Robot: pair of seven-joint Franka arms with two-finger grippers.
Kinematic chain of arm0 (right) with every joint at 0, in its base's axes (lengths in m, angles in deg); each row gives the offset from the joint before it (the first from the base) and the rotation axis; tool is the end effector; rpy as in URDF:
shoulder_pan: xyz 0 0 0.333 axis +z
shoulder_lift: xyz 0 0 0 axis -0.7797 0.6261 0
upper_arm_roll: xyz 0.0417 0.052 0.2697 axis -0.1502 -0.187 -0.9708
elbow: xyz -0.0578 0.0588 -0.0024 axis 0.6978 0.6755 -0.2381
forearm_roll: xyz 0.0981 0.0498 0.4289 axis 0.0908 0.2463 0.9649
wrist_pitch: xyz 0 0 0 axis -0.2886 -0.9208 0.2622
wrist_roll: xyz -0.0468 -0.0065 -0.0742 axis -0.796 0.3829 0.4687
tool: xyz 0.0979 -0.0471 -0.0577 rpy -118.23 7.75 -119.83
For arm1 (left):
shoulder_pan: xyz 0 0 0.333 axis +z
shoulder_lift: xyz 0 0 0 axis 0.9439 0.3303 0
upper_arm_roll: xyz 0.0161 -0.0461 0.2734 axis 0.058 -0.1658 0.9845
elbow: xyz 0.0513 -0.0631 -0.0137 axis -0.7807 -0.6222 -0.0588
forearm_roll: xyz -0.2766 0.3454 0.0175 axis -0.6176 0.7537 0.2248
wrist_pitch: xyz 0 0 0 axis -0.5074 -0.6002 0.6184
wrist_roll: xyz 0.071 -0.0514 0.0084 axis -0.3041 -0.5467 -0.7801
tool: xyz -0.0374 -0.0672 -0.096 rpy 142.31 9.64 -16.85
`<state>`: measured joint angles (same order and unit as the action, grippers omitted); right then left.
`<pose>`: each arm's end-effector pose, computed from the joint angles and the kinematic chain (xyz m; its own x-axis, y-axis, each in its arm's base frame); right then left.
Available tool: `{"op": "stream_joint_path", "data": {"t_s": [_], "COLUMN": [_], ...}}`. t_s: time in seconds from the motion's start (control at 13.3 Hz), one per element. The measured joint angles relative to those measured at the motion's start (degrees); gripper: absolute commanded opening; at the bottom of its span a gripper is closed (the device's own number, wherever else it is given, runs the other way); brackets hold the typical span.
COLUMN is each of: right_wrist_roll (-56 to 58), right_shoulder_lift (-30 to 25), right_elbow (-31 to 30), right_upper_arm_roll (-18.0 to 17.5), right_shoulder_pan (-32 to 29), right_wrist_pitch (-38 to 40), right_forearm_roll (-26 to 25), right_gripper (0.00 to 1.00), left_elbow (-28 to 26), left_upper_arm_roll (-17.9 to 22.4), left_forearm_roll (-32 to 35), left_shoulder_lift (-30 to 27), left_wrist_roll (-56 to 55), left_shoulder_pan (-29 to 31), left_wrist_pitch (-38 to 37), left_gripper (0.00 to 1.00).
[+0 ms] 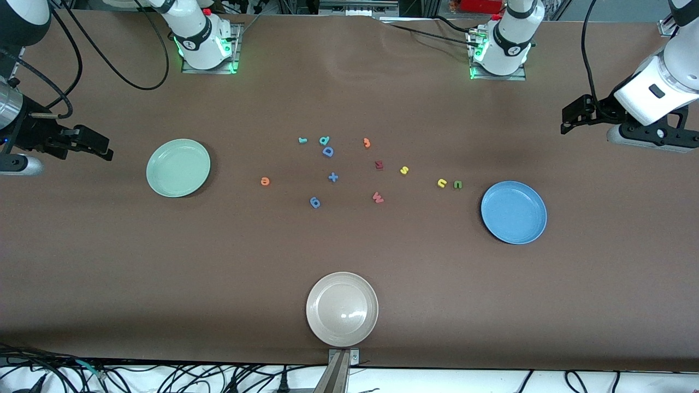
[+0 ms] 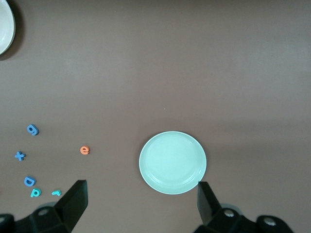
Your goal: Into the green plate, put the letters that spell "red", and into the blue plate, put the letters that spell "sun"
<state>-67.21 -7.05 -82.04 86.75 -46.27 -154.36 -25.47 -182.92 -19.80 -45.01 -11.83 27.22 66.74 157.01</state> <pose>0.6398 0.0204 0.5290 0.9992 -0.0363 -0.0192 -0.0369 -0.9989 -0.0291 0.5916 -0.0483 0.5310 0.9898 -0.1246 -0.0696 -0.1219 -0.9917 0.0411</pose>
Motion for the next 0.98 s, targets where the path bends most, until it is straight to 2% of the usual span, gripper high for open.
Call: {"op": "stream_joint_path", "data": {"t_s": [0.98], "right_wrist_roll": [-0.27], "right_shoulder_lift": [0.00], "right_elbow": [0.01], "right_upper_arm_roll": [0.03], "right_shoulder_pan": [0.00], "right_wrist_pitch": [1.78], "right_forearm_roll": [0.00], "right_gripper": [1.00], "left_elbow": [0.00], "left_upper_arm_roll": [0.07], "left_forearm_roll": [0.00], "left_shoulder_lift": [-0.02], "left_wrist_roll": [0.00], "left_shoulder_pan": [0.33], "left_wrist_pitch": [-0.17], "left_gripper": [1.00]}}
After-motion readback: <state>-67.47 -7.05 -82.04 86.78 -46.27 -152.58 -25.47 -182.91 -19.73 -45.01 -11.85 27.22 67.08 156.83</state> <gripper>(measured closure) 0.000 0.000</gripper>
